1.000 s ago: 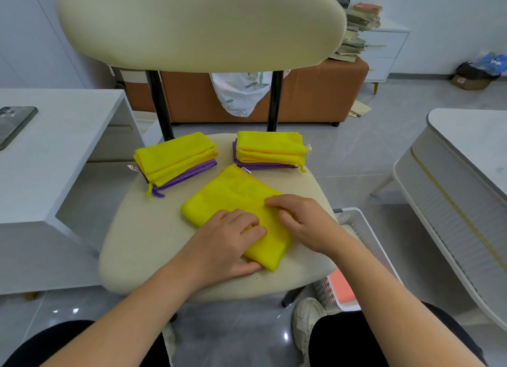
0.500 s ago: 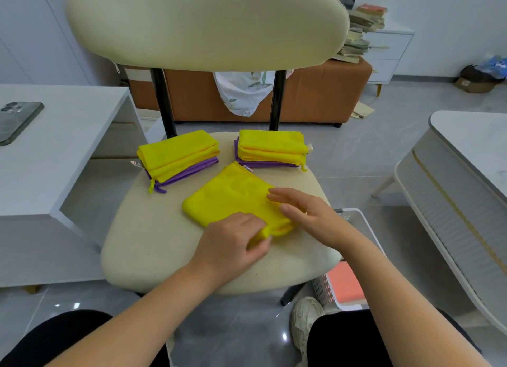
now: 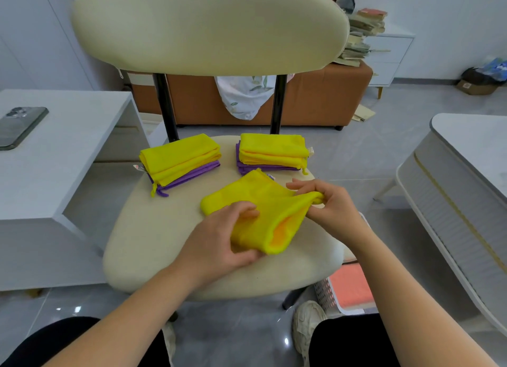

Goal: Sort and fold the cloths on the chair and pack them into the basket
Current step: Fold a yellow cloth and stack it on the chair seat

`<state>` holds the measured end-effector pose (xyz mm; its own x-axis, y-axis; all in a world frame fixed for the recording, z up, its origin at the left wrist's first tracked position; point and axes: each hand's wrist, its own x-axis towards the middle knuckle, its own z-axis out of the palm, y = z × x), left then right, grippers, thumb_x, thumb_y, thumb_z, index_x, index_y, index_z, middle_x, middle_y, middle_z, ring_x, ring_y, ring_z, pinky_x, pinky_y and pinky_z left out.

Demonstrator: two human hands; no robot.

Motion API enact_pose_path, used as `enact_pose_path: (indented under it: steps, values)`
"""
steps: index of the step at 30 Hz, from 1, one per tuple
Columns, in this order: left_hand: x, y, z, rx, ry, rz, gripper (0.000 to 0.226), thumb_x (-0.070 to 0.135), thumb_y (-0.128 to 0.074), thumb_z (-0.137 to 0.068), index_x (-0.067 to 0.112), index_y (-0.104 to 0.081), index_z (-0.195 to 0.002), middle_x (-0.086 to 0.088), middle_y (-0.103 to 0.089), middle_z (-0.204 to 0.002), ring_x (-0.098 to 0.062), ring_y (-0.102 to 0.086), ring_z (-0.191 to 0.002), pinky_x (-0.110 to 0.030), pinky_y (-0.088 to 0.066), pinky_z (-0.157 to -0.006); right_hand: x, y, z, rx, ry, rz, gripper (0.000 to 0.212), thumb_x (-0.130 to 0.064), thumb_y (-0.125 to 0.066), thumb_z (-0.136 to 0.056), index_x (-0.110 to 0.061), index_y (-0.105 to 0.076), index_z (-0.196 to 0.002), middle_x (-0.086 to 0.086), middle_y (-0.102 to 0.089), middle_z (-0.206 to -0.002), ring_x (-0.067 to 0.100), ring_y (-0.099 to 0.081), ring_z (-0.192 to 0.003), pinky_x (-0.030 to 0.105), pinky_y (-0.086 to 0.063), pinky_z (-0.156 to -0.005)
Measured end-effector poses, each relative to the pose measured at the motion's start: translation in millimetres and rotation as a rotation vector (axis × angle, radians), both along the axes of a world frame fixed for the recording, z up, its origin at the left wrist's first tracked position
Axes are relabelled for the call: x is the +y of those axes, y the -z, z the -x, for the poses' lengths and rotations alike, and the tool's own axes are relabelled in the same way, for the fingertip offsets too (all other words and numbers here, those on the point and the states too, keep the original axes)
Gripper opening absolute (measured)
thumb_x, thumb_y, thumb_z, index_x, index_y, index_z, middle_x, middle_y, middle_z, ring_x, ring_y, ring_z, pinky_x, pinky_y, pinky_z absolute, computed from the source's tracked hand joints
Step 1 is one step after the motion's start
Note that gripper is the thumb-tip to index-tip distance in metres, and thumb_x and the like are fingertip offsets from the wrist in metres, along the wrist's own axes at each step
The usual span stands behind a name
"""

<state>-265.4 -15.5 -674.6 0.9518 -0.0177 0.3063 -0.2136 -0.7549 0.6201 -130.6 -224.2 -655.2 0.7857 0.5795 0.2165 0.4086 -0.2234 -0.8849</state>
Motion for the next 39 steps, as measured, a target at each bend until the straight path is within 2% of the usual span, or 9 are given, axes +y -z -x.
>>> enact_pose_path:
  steps: [5, 14, 20, 23, 27, 30, 33, 36, 39]
  values:
    - [-7.4, 17.5, -7.6, -0.119, 0.137, -0.471, 0.075, 0.056, -0.052, -0.070, 0.022, -0.041, -0.135, 0.001, -0.054, -0.136, -0.016, -0.047, -0.129, -0.041, -0.025, -0.109, -7.3, 2.5, -1.7, -0.044, 0.000, 0.048, 0.034, 0.005, -0.073, -0.075, -0.027, -0.066, -0.085, -0.021, -0.068, -0.106, 0.002, -0.058, -0.114, 0.021, -0.045, -0.098]
    - [-23.6, 26.6, -9.5, 0.003, 0.156, -0.595, 0.072, 0.051, -0.042, -0.077, 0.017, -0.044, -0.140, -0.005, -0.045, -0.145, -0.021, -0.042, -0.134, -0.050, -0.026, -0.108, -20.2, 5.5, -2.4, -0.078, -0.044, 0.290, 0.024, 0.004, -0.068, -0.080, -0.014, -0.067, -0.094, -0.002, -0.061, -0.122, 0.007, -0.047, -0.126, 0.003, -0.032, -0.097]
    - [-12.5, 18.9, -8.1, 0.072, 0.242, -0.164, 0.061, 0.035, -0.037, -0.079, 0.029, -0.039, -0.140, 0.008, -0.035, -0.148, -0.003, -0.022, -0.140, -0.024, -0.001, -0.117, -32.4, 5.0, -3.5, -0.038, -0.069, 0.333, 0.018, 0.004, -0.063, -0.084, -0.011, -0.068, -0.092, -0.003, -0.058, -0.130, 0.008, -0.041, -0.133, 0.007, -0.031, -0.101]
    - [-0.8, 18.0, -5.2, -0.007, 0.220, 0.014, 0.051, 0.027, -0.046, -0.081, 0.020, -0.055, -0.130, 0.004, -0.054, -0.133, -0.008, -0.041, -0.129, -0.021, -0.018, -0.114, -26.5, -2.5, 3.8, 0.074, -0.077, 0.198, 0.016, 0.001, -0.066, -0.083, -0.015, -0.068, -0.088, -0.009, -0.062, -0.124, 0.001, -0.044, -0.129, 0.007, -0.035, -0.100]
    - [6.7, 6.4, 5.4, -0.092, -0.016, 0.243, 0.025, 0.030, -0.048, -0.076, 0.030, -0.064, -0.095, 0.019, -0.059, -0.093, 0.011, -0.053, -0.087, -0.006, -0.039, -0.078, -7.8, -8.9, 14.5, 0.168, -0.055, -0.033, 0.016, -0.017, -0.070, -0.081, -0.031, -0.072, -0.089, -0.010, -0.071, -0.108, 0.009, -0.062, -0.110, 0.028, -0.048, -0.095]
    - [9.5, -0.7, 7.9, -0.022, -0.204, 0.434, 0.026, 0.047, -0.045, -0.076, 0.029, -0.062, -0.078, 0.003, -0.055, -0.062, -0.004, -0.042, -0.057, -0.021, -0.034, -0.054, 6.7, -8.9, 20.8, 0.172, -0.009, -0.119, 0.012, -0.037, -0.064, -0.076, -0.027, -0.069, -0.079, 0.004, -0.064, -0.082, 0.017, -0.057, -0.081, 0.037, -0.045, -0.075]
    - [13.2, -2.8, 5.1, 0.022, -0.328, 0.496, 0.046, 0.056, -0.043, -0.073, 0.018, -0.064, -0.087, -0.017, -0.062, -0.080, -0.015, -0.050, -0.068, -0.037, -0.041, -0.062, 20.3, -5.5, 25.0, 0.095, 0.075, -0.104, 0.043, -0.045, -0.056, -0.082, -0.004, -0.060, -0.093, 0.022, -0.055, -0.082, 0.027, -0.049, -0.075, 0.046, -0.043, -0.069]
    - [14.1, -6.3, 2.1, 0.028, -0.400, 0.505, 0.057, 0.059, -0.042, -0.071, 0.007, -0.061, -0.086, -0.017, -0.058, -0.074, -0.011, -0.045, -0.063, -0.037, -0.036, -0.058, 29.6, -1.2, 28.4, 0.035, 0.118, -0.030, 0.047, -0.053, -0.049, -0.088, -0.009, -0.056, -0.102, 0.025, -0.058, -0.094, 0.038, -0.056, -0.086, 0.056, -0.046, -0.077]
    - [12.5, -8.8, 0.3, 0.029, -0.426, 0.479, 0.049, 0.058, -0.048, -0.074, 0.010, -0.059, -0.082, -0.005, -0.055, -0.065, -0.008, -0.044, -0.059, -0.031, -0.036, -0.056, 37.9, -0.4, 28.8, -0.009, 0.153, 0.075, 0.030, -0.042, -0.046, -0.095, -0.013, -0.052, -0.094, 0.016, -0.058, -0.083, 0.026, -0.054, -0.076, 0.042, -0.044, -0.066]
